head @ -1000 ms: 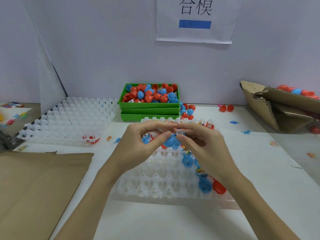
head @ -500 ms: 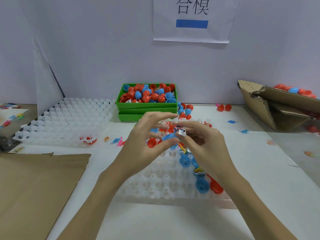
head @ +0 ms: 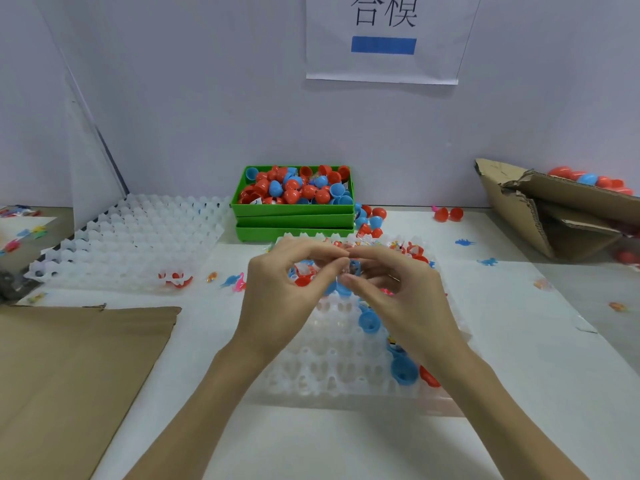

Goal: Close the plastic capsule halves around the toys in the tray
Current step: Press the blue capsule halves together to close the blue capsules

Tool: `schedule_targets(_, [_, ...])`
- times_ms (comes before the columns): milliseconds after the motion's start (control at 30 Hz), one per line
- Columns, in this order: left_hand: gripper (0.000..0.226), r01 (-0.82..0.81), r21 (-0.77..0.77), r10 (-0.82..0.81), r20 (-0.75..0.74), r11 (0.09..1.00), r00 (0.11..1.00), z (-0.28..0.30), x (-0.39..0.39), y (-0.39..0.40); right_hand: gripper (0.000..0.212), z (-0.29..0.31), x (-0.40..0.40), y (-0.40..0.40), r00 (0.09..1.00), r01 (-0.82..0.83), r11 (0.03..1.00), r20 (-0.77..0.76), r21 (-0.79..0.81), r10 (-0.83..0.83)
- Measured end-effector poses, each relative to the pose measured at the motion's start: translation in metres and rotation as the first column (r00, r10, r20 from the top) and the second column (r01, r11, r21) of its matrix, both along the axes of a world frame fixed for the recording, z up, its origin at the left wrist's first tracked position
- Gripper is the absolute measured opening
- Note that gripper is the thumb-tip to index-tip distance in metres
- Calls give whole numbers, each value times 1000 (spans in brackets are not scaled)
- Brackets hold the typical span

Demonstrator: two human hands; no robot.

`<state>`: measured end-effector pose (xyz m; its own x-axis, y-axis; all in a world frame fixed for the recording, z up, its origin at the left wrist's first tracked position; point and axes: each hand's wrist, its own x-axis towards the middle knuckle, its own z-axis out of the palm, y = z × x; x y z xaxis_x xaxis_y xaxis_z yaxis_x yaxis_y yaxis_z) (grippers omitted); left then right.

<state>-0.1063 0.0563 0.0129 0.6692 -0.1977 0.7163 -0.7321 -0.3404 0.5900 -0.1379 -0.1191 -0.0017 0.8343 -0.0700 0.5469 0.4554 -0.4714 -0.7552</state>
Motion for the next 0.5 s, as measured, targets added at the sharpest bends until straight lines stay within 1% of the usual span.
schedule_targets(167, [13,-26,-46,25,-23,999,999,-1,-1,-2,37,1,-1,2,998,-56,998,-11,32,57])
schedule_targets(300, [11,-22,-54,22,2,998,1000,-4,0,-3,37,1,-1,4,993,-106,991,-33,81,109])
schedule_targets(400, [10,9,-79,-14,-66,997,998,-4,2,-3,36,0,-1,4,994,-97,991,-36,97,101])
schedule_targets(500, [9,35,-59,-41,-104,998,994,-4,4,-2,39,0,-1,4,998,-60,997,0,50,60])
